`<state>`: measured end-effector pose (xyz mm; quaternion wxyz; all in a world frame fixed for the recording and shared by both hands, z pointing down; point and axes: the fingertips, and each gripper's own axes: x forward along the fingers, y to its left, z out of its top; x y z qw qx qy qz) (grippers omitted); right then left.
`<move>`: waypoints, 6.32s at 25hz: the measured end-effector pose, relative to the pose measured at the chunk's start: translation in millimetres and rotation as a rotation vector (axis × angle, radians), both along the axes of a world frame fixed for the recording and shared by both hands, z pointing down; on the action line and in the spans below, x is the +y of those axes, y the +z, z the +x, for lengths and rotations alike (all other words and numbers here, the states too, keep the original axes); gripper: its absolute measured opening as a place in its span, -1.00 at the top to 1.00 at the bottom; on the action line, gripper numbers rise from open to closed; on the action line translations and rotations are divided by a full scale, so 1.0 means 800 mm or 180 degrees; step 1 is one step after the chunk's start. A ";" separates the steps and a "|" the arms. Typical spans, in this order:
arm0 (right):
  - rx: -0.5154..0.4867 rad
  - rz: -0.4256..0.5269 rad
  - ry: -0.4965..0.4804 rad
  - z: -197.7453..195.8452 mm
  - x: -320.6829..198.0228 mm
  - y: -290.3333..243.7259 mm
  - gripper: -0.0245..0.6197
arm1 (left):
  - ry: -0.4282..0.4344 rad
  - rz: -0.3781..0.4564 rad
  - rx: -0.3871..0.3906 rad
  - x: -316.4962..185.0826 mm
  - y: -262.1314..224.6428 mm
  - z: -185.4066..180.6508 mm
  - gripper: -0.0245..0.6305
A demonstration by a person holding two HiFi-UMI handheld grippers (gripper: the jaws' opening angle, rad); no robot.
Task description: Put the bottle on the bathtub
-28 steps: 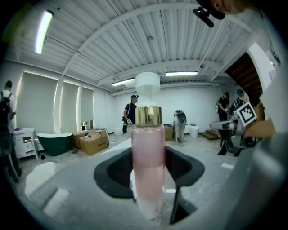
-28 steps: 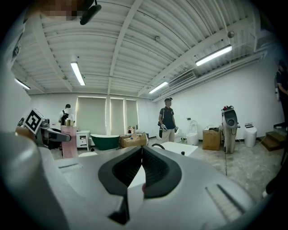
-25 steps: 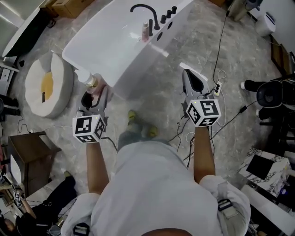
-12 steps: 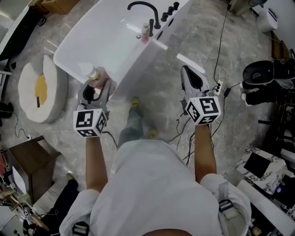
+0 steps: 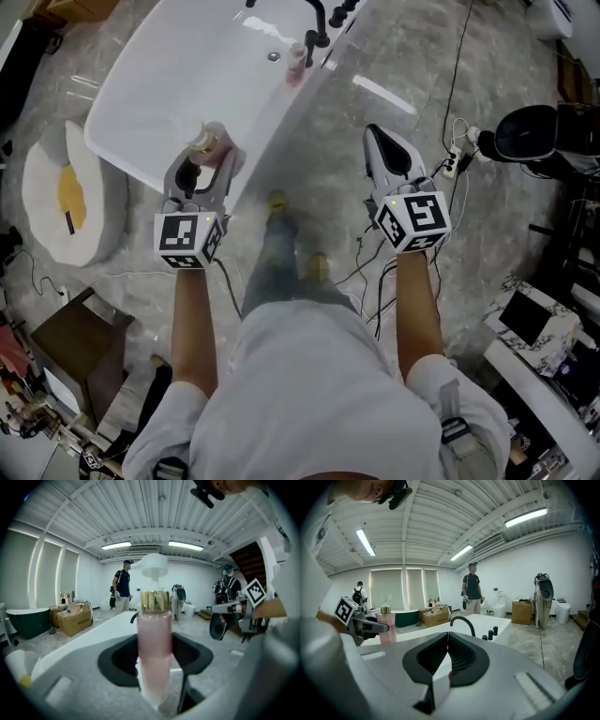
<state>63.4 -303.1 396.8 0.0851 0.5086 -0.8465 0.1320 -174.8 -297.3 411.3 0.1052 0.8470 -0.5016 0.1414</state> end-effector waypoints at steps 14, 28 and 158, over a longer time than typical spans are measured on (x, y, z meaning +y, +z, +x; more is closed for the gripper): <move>0.0035 -0.0370 0.0044 -0.008 -0.065 0.166 0.91 | 0.0217 -0.0251 -0.0075 -0.089 0.176 0.022 0.27; 0.0007 -0.0594 0.0008 -0.026 -0.121 0.287 0.91 | 0.0344 -0.0348 -0.0120 -0.160 0.294 0.037 0.27; -0.0121 0.0540 0.0093 0.113 0.285 -0.149 0.91 | -0.0307 0.0619 -0.0084 0.258 -0.175 0.108 0.94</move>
